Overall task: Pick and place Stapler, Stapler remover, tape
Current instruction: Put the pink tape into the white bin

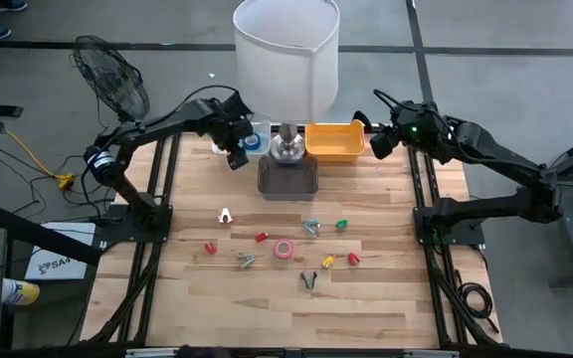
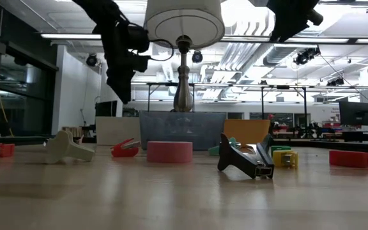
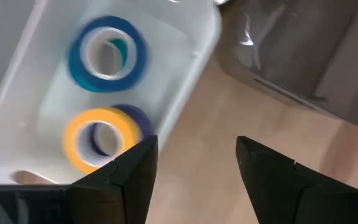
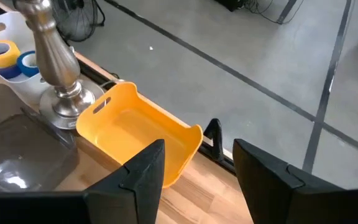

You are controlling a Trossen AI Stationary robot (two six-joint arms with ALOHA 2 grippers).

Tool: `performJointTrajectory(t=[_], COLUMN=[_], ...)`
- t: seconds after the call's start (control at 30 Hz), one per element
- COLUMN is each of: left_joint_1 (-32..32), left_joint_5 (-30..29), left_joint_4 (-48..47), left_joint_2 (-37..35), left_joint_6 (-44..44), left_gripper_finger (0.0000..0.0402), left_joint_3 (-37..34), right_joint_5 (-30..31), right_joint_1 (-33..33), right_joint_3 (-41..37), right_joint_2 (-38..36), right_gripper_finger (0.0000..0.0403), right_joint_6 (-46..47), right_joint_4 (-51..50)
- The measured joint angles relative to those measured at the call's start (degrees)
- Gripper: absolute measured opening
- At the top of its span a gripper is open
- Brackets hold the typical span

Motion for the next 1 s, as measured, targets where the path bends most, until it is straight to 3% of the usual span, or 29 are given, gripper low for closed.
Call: performJointTrajectory(t=[0.23,0.5,0.73,1.0], left_joint_1=[-5.8,-6.1,-7.5,-14.3], left_joint_5=[-6.8,-11.4,-13.9,-14.1], left_joint_4=[-2.9,-8.4,-15.4,-18.4], left_joint_2=[0.0,0.0,0.0,0.0], left_joint_6=[-6.0,-10.8,-12.3,-13.1], left_gripper_finger=[0.0213,0.0213,0.0213,0.0213], left_joint_3=[0.0,0.0,0.0,0.0], right_joint_5=[0.0,-3.0,-6.2,-7.7], right_joint_1=[0.0,0.0,0.0,0.1], right_joint_3=[0.0,0.0,0.0,0.0], right_joint_2=[-3.1,-4.5,-4.4,-4.4], right_gripper_finger=[0.0181,0.0181,0.0181,0.0181], right_joint_6=[0.0,-1.0,-1.5,-3.0], right_joint_4=[-2.1,-2.1,-2.1,-2.1])
